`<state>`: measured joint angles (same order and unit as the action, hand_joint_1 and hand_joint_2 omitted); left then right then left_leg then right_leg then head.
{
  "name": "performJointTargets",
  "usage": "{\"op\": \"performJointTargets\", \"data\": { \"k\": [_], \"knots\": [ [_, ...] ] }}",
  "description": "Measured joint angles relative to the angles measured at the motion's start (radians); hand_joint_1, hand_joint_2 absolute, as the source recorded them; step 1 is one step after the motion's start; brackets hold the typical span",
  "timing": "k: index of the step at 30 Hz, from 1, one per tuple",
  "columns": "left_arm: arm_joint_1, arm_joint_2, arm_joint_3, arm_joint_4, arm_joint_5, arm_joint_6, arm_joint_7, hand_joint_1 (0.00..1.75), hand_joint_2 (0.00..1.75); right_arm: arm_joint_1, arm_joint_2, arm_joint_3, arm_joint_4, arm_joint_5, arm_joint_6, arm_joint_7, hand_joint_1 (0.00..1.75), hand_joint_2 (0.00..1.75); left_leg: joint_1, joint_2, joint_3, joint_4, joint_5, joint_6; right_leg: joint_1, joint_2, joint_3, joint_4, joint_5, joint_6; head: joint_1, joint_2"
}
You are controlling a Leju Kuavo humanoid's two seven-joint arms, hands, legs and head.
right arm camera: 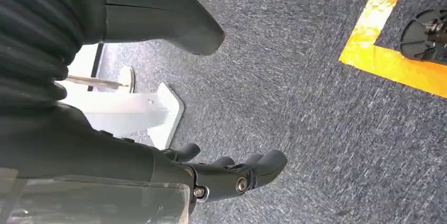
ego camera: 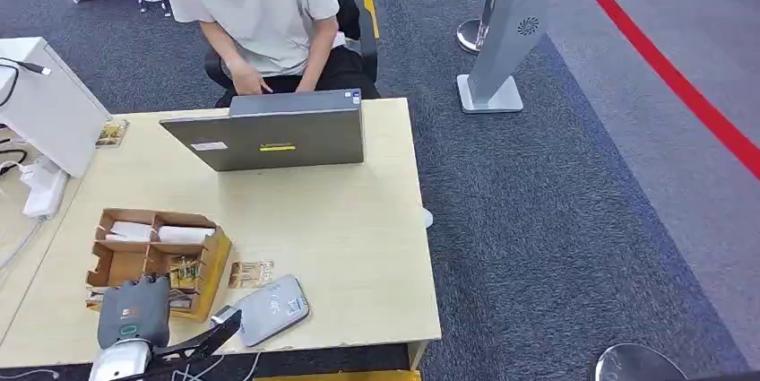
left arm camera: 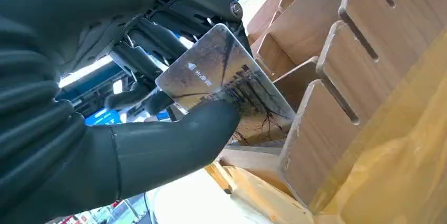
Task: Pass the card to the sensor for recognition and then transmit it.
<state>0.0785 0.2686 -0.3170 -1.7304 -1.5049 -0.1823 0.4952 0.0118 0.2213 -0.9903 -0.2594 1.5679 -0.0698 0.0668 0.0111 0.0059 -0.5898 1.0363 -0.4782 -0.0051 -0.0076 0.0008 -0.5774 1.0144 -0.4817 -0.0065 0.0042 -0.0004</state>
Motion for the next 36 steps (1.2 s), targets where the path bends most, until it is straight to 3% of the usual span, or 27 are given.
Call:
{"op": "performJointTargets", "data": {
  "k": [8,14,26,36],
  "knots": [
    [0.001,-0.002,0.000,0.003,0.000,0.021,-0.011,1.75,1.75,0.000,0.000,0.005,0.000,0.000,0.000,0.000,0.00,1.75,0.000,0.000,0.000,0.000,0.000,0.000,0.000,0.000,0.000,0.000,0.000,0.000,0.000,0.000],
    [-0.015,0.005,0.000,0.003,0.000,0.042,0.020,1.75,1.75,0.001,0.000,0.012,0.000,0.000,0.000,-0.001,0.00,1.75,0.000,0.000,0.000,0.000,0.000,0.000,0.000,0.000,0.000,0.000,0.000,0.000,0.000,0.000],
    [-0.339,0.099,0.029,-0.008,0.000,-0.066,0.023,1.75,1.75,0.002,-0.011,0.072,0.001,0.000,0.012,-0.019,0.00,1.75,0.000,-0.002,0.000,0.000,0.004,0.000,0.000,-0.002,0.000,0.001,0.003,-0.002,0.000,0.000],
    [-0.429,0.120,0.026,0.013,0.000,-0.074,0.035,1.75,1.75,0.003,-0.014,0.084,0.002,0.000,0.020,-0.032,0.00,1.75,0.000,-0.001,-0.001,0.000,0.003,0.000,0.000,-0.001,-0.001,0.000,0.003,-0.002,0.000,0.000]
  ]
}}
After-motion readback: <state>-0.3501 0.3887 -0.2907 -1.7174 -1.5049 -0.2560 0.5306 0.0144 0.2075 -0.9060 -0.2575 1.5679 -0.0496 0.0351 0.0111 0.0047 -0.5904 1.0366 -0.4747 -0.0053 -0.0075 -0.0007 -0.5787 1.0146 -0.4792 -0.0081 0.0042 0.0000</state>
